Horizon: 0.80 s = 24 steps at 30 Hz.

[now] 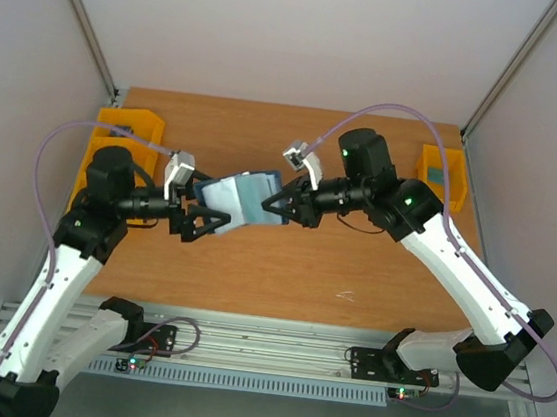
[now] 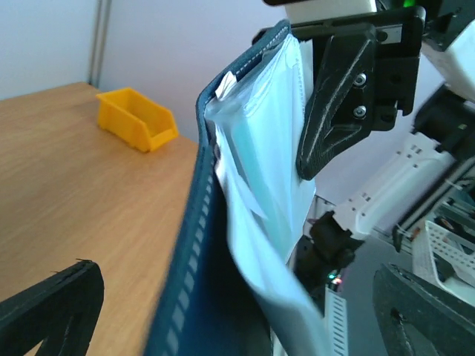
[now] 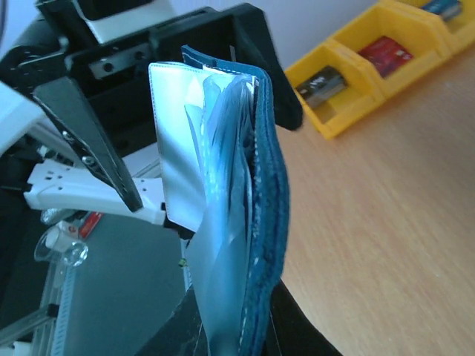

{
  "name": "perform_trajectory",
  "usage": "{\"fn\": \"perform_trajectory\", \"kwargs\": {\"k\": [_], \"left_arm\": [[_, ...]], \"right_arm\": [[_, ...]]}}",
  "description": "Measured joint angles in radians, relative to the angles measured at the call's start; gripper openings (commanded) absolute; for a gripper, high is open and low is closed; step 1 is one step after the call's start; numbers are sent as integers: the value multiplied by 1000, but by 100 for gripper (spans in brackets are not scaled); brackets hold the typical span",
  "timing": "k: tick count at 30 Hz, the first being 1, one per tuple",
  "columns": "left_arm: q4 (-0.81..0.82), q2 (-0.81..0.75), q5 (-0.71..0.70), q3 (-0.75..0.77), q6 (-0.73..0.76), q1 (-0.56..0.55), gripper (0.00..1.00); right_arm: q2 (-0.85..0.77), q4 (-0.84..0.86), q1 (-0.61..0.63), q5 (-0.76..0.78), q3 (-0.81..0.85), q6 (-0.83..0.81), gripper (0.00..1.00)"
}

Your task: Take the credit cards out of the card holder

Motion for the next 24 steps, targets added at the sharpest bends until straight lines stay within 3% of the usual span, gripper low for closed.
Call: {"fn": "perform_trajectory", "kwargs": {"k": [2,4,6,7,10,13,24], "left_arm": [[22,-47,11,-30,-46,-19,75],[36,-73,12,-42,-83,-35,38],[54,-92,9,-48,-103,-47,6],[63,-99,8,-51,-108,-56,1],[95,-117,-6,-70,-120,-77,0],[113,-123,-19,-82,-129,-89,0],[120,-149,-70,-85,-121,-90,0]], "right_arm": [[-13,21,53,24,-2,10,1],[-25,46,97,46,-13,24,3],[-37,63,117,65,-30,40,16],[-43,74,122,74,-40,50,26],[-55,90,126,104,-56,80,48],[-75,92,128,165,-60,100,58],[-132,-25,37,245,-47,76,65]]}}
